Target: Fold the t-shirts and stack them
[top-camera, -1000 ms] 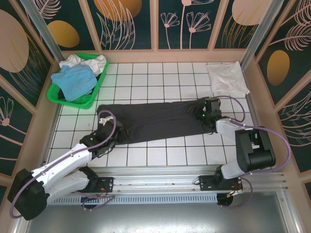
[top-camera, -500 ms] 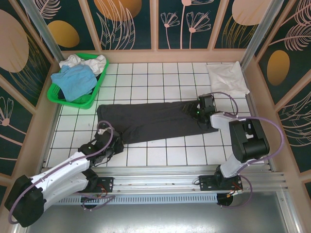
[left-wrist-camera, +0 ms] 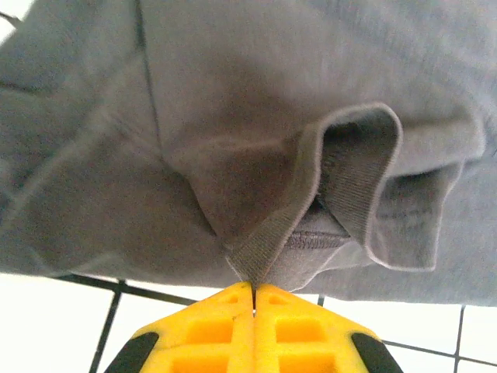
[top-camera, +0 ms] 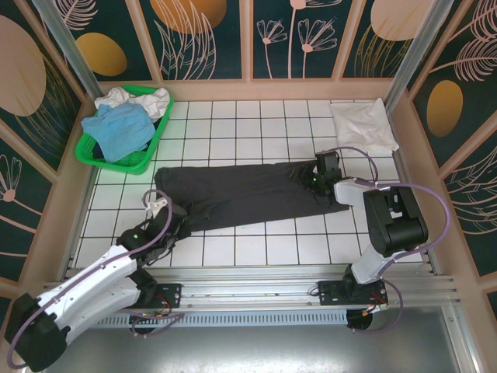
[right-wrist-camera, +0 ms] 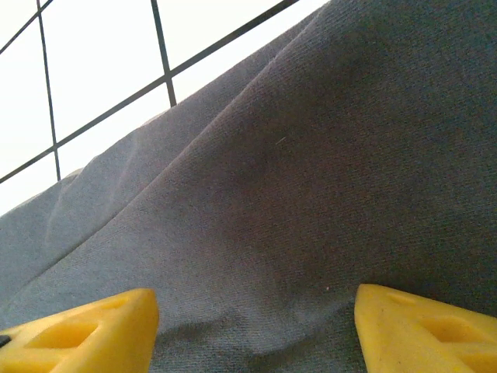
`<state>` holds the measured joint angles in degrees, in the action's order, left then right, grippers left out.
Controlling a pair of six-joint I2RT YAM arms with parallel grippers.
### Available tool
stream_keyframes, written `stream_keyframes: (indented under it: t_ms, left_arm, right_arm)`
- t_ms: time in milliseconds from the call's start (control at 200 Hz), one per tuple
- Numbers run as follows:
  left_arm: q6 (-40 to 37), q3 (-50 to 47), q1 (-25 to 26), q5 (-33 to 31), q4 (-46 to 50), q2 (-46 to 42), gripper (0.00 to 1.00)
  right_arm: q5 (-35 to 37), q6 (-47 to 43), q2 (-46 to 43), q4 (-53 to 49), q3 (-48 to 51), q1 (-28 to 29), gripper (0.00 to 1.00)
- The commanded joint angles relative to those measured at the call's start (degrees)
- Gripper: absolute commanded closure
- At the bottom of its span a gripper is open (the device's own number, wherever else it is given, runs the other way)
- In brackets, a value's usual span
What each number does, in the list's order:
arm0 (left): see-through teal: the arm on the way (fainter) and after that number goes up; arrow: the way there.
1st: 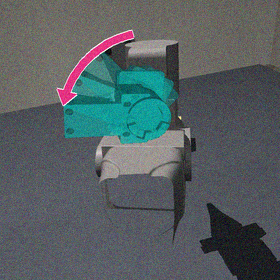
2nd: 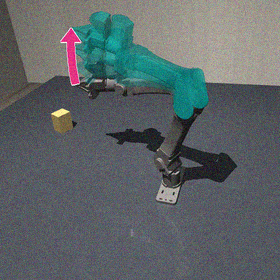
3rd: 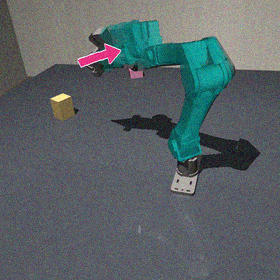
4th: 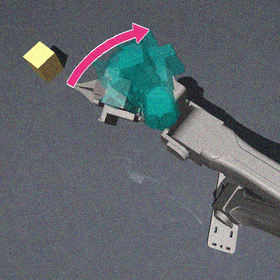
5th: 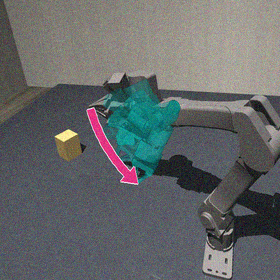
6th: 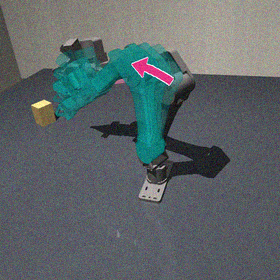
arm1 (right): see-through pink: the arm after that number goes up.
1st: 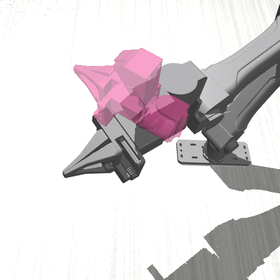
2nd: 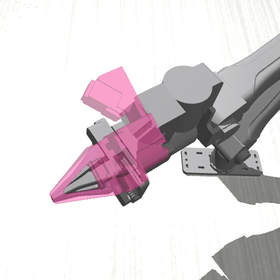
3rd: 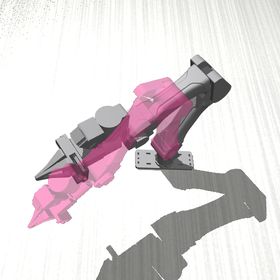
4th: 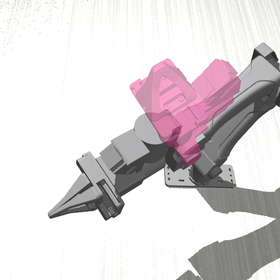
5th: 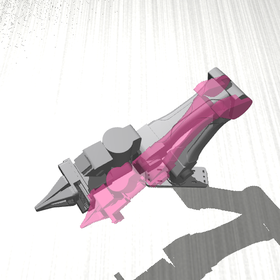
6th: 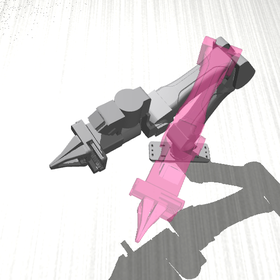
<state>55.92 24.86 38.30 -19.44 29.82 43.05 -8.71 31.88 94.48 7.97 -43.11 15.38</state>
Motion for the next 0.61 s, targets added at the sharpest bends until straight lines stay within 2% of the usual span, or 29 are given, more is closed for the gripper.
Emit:
stream_keyframes:
  t_ms: [0, 105, 155, 220, 325, 385, 430, 495, 601]
  left_arm:
    - [0.28, 2.09, -0.21, -9.81, 3.70, -4.68, 1.00]
    - [-3.37, -1.03, -0.16, -8.52, -0.80, -7.53, 1.00]
    - [-3.94, -2.26, -0.18, -7.24, -2.81, -7.23, 0.78]
    - [-3.36, -2.58, -0.21, -7.42, -3.29, -6.09, 0.68]
    - [-0.97, -1.43, -0.18, -11.24, -0.77, -6.07, 0.66]
    - [0.45, -0.84, -0.18, -14.26, 0.68, -7.08, 0.53]
    - [0.34, -0.82, -0.21, -15.31, 0.36, -7.84, 0.50]
    - [-2.13, -1.49, -0.16, -13.91, -3.62, -8.13, 0.46]
    - [-5.95, -2.86, -0.17, -7.63, -12.30, -4.67, 0.44]
  right_arm:
    - [0.26, -0.58, 0.79, 0.47, -0.93, 0.44, 0.32]
    - [0.67, -0.50, 0.97, 0.48, -0.70, 0.27, 0.32]
    - [0.88, -0.41, 0.91, 0.26, -0.68, 0.19, 0.32]
    - [1.14, -0.46, 0.49, -0.03, -0.65, 0.23, 0.32]
    - [1.39, -0.89, -1.11, -0.19, -0.48, 0.34, 0.32]
    - [1.59, -1.03, -1.87, -0.37, -0.48, 0.34, 0.32]
    - [1.37, -1.03, -2.39, -0.32, -0.39, 0.44, 0.32]
    - [0.49, -1.11, -3.19, 0.39, -0.24, 1.32, 0.31]
    - [-1.43, -1.52, -4.77, 4.08, 0.35, 5.50, 0.32]
